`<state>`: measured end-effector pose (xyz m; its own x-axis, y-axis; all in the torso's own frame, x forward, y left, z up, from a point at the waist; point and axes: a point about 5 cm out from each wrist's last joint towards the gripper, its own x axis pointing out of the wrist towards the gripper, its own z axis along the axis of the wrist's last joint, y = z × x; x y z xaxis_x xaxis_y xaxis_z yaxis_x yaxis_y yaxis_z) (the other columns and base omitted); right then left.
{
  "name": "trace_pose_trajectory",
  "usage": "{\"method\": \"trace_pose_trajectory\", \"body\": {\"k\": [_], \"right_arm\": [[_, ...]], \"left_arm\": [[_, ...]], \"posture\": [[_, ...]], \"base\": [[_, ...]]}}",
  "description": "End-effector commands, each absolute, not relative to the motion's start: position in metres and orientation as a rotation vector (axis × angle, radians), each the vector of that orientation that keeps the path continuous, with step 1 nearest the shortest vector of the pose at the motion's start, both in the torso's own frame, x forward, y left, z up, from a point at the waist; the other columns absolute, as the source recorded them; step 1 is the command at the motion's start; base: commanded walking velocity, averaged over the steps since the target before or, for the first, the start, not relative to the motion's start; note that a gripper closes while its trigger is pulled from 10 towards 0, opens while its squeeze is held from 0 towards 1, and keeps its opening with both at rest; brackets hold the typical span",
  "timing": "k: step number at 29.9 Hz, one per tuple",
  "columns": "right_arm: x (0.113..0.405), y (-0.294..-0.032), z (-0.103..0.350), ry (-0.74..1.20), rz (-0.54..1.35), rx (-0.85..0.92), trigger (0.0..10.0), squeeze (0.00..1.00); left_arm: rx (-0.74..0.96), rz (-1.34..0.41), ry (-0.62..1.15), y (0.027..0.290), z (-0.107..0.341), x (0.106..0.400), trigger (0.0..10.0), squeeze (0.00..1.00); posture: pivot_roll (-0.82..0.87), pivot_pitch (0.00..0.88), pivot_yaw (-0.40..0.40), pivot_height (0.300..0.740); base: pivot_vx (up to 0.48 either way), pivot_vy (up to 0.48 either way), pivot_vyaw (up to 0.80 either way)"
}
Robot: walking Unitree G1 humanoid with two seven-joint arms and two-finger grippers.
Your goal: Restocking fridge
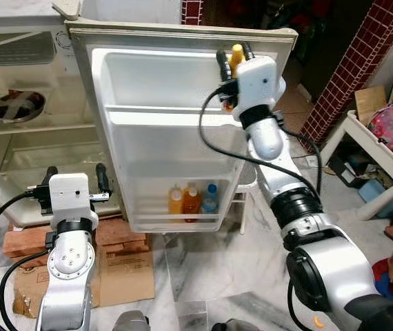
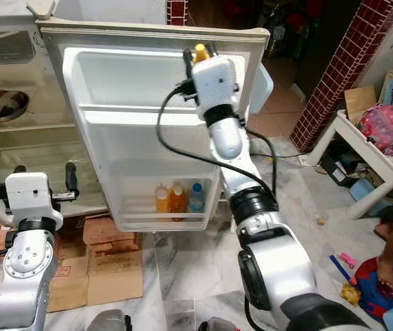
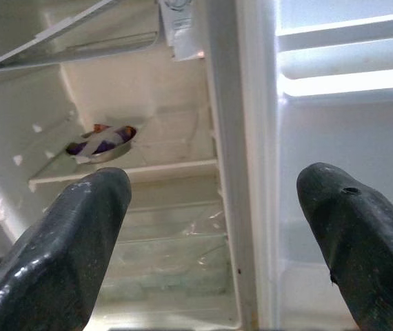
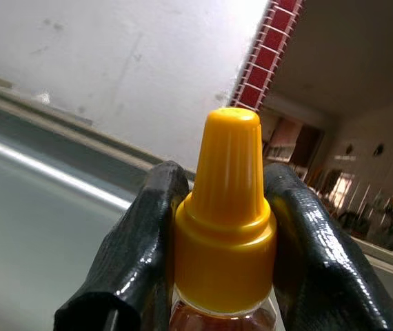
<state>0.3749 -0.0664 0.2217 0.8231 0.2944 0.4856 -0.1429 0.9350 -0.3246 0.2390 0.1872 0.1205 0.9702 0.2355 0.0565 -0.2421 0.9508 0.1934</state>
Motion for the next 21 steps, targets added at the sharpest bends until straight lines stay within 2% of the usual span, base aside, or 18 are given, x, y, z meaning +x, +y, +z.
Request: {"method": "trace_pose_trajectory", "body": {"k": [1,9,15,21], "right_arm": [[0.376,-0.059,0.227,-0.595,0.237,-0.304,10.0,0.0],[0.374,-0.045,0.208,-0.564,0.242,-0.383,10.0,0.0],[0.381,-0.048,0.241,-0.679,0.149,-0.379,10.0,0.0],[0.388,-0.05,0.254,-0.661,0.144,-0.333,10.0,0.0]], "left_arm": [[0.204,0.235,-0.044,0.186,0.124,0.237,10.0,0.0],[0.209,0.247,-0.047,0.185,0.125,0.235,10.0,0.0],[0.216,0.259,-0.052,0.188,0.125,0.235,10.0,0.0],[0.199,0.228,-0.075,0.185,0.129,0.236,10.0,0.0]], "posture": [[0.16,0.0,-0.072,0.74],[0.18,0.0,-0.089,0.74],[0.19,0.0,-0.09,0.74],[0.19,0.0,-0.101,0.74]], "base": [[0.0,0.0,0.0],[0.0,0.0,0.0],[0.0,0.0,0.0],[0.046,0.0,0.0]]}}
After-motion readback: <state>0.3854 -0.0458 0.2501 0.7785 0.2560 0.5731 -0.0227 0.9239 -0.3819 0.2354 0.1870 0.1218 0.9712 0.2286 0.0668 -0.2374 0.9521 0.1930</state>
